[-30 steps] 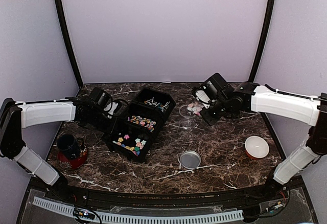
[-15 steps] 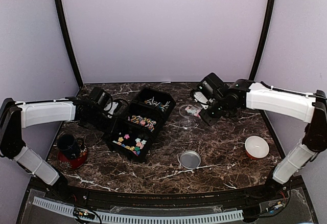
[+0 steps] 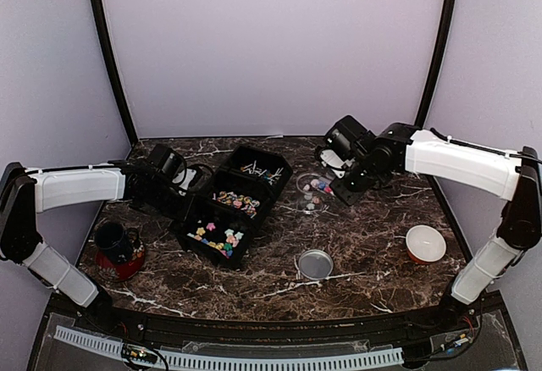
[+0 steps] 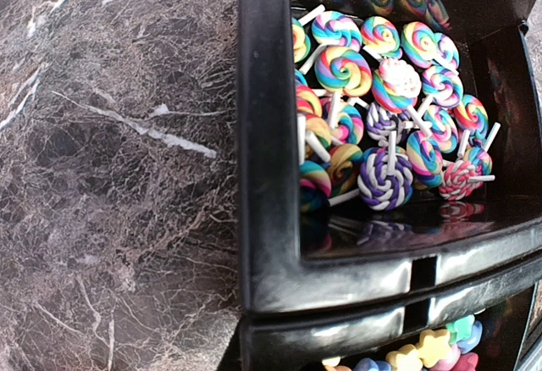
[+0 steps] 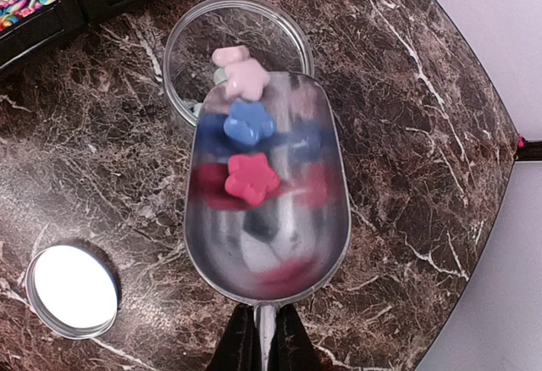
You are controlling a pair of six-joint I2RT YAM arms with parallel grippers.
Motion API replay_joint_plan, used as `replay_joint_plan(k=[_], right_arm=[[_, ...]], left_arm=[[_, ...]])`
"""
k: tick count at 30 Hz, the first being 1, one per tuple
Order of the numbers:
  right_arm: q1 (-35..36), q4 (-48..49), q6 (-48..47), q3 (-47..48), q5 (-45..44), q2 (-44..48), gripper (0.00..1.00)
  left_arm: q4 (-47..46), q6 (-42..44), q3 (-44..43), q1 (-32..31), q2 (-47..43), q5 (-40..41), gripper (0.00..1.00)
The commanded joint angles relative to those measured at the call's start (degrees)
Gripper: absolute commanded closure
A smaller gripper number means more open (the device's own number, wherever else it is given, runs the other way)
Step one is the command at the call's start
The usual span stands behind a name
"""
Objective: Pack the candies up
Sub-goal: Place the fake candies in the packing box.
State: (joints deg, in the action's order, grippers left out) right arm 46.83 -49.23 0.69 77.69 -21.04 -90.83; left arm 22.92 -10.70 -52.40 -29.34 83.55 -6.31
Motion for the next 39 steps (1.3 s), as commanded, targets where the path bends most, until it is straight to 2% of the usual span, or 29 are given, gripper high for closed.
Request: replay_joint_plan(k=[1,12,24,34,39], right_arm=[[-0.35,-2.05,-0.07,3.11,-0.52,-0.14,1.00],[-0.32,-7.60,-0.51,7.12,-0.06,-2.84,1.00],[0.08,-8.47,-1.32,9.08,1.35,-2.07,1.00],[1.30,-0.69,-2.45,6.80,10.57,2.97,1.00],[2.13,2.18,-2.98,6.05,17.03,3.93,1.00]], left_arm=[[-7.43,-0.48,-3.72,0.19,-3.83,-3.36,1.00],[-7.45,-0.55,-3.80,0.31,-3.83,-3.53,1.00],[-7.36,-0.58,-3.77,0.26,-3.66,-3.72,1.00],[-7.78,-1.02,-3.56,0.66,-3.42,-5.33,1.00],[-9.64,-2.72,-2.74,2.47,-2.93,-9.73,1.00]])
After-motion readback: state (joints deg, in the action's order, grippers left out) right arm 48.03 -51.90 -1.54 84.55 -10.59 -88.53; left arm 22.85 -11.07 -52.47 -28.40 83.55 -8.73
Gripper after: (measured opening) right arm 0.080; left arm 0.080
